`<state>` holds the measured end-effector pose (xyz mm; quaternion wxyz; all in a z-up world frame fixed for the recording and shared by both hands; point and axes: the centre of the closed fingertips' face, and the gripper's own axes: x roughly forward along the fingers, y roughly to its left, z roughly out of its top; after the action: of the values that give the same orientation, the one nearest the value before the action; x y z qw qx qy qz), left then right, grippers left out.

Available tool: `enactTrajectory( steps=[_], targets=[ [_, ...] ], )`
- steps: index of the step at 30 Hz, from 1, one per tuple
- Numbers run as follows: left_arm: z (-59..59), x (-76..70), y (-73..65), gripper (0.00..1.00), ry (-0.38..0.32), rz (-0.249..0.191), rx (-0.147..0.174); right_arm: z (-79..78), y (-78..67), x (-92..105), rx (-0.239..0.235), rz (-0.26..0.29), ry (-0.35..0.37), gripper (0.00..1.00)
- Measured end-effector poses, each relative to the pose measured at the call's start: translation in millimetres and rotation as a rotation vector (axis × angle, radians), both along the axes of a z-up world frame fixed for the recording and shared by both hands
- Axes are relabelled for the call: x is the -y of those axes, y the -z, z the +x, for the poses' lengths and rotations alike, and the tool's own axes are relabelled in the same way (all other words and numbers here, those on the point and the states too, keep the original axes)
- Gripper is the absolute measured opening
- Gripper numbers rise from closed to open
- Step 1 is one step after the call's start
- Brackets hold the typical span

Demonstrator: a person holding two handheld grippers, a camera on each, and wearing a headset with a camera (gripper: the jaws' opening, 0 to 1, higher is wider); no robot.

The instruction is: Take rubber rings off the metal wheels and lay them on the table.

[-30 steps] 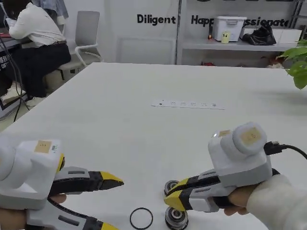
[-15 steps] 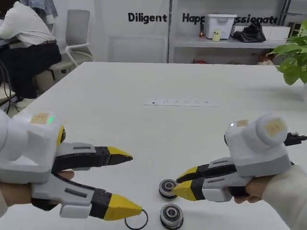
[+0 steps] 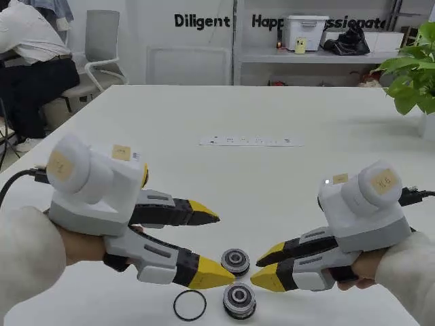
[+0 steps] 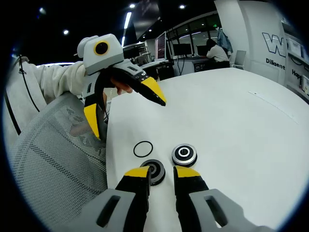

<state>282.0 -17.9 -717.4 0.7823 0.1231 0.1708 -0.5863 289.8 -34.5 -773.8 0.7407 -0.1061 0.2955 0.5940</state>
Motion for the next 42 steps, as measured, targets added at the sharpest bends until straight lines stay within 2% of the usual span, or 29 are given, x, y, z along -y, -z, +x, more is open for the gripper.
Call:
enactTrajectory(
  steps=[5,10,13,22,25,28,32,42],
  targets=[
    [1.2,9.2,12.0,0.52,0.002,0.01,0.014,-5.3,5.8,0.8,-0.012,-0.02,-0.026,0.17],
    [-0.3,8.0,28.1,0.45,-0.014,0.015,0.01,-9.5,13.3,2.4,-0.024,-0.045,-0.044,0.19],
    [-2.3,7.2,33.8,0.39,-0.015,0.017,0.024,-12.1,17.0,2.9,-0.031,-0.055,-0.051,0.19],
    [-0.7,9.7,44.0,0.32,-0.03,0.0,0.009,-18.1,28.3,1.9,-0.026,-0.091,-0.084,0.21],
    [-2.2,11.0,47.7,0.29,-0.042,-0.018,-0.017,-17.3,29.6,1.6,-0.021,-0.091,-0.081,0.21],
    [-3.9,10.8,53.9,0.27,-0.03,0.008,-0.005,-18.5,31.7,1.1,-0.016,-0.095,-0.088,0.19],
    [-2.8,11.2,56.9,0.25,-0.041,-0.004,-0.021,-20.8,36.4,0.5,-0.013,-0.112,-0.1,0.19],
    [-4.9,12.3,68.2,0.21,-0.031,0.032,-0.021,-19.0,37.4,-0.9,-0.002,-0.107,-0.1,0.16]
  ],
)
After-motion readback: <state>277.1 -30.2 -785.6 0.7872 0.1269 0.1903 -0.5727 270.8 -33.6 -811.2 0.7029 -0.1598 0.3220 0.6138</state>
